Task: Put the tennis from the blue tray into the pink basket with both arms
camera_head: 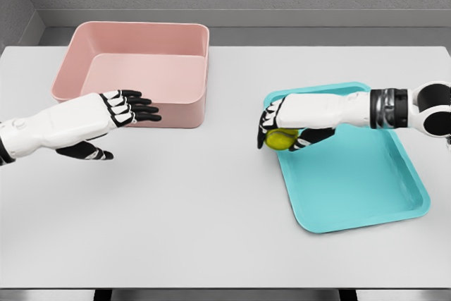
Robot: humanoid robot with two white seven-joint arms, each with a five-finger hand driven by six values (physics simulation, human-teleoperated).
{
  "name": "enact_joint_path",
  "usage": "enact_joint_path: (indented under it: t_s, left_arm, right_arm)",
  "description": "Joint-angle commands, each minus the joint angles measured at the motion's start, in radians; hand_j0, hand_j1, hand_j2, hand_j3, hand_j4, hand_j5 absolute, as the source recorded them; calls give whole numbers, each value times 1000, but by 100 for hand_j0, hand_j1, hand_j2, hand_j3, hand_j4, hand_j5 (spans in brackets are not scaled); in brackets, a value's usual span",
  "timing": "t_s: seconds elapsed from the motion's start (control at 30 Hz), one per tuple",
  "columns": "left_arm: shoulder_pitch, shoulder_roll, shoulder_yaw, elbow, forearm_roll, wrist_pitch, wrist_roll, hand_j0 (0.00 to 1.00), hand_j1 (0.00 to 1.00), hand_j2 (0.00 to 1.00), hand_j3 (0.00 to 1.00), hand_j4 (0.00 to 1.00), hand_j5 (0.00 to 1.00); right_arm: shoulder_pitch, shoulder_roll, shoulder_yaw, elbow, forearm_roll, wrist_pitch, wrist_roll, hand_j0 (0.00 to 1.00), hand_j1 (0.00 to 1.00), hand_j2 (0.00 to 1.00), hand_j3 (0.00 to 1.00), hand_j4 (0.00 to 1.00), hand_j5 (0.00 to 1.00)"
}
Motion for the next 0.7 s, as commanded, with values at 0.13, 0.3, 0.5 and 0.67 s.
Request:
enact_joint_path:
  t_s: [0.13, 0.3, 0.5, 0.67]
  left_arm:
    - [0, 1, 0, 0, 7, 1, 1, 100, 100, 100, 100, 100, 100]
    - [0, 1, 0, 0, 7, 1, 1, 100, 100, 100, 100, 100, 100]
    - [0, 1, 0, 1, 5, 1, 1, 100, 100, 100, 100, 100, 100]
    - [2, 3, -1, 3, 5, 1, -1, 100, 100, 100, 100, 100, 100]
  right_arm:
    - [-6, 27, 1, -6, -6, 2, 3, 59, 59, 59, 59, 59, 59]
    - [-11, 55, 1, -6, -6, 2, 15, 59, 59, 59, 59, 59, 59]
    - [-14, 85, 6, -6, -8, 4, 26, 59, 59, 59, 59, 59, 59]
    - [-17, 97, 6, -6, -6, 4, 29, 59, 59, 59, 59, 59, 59]
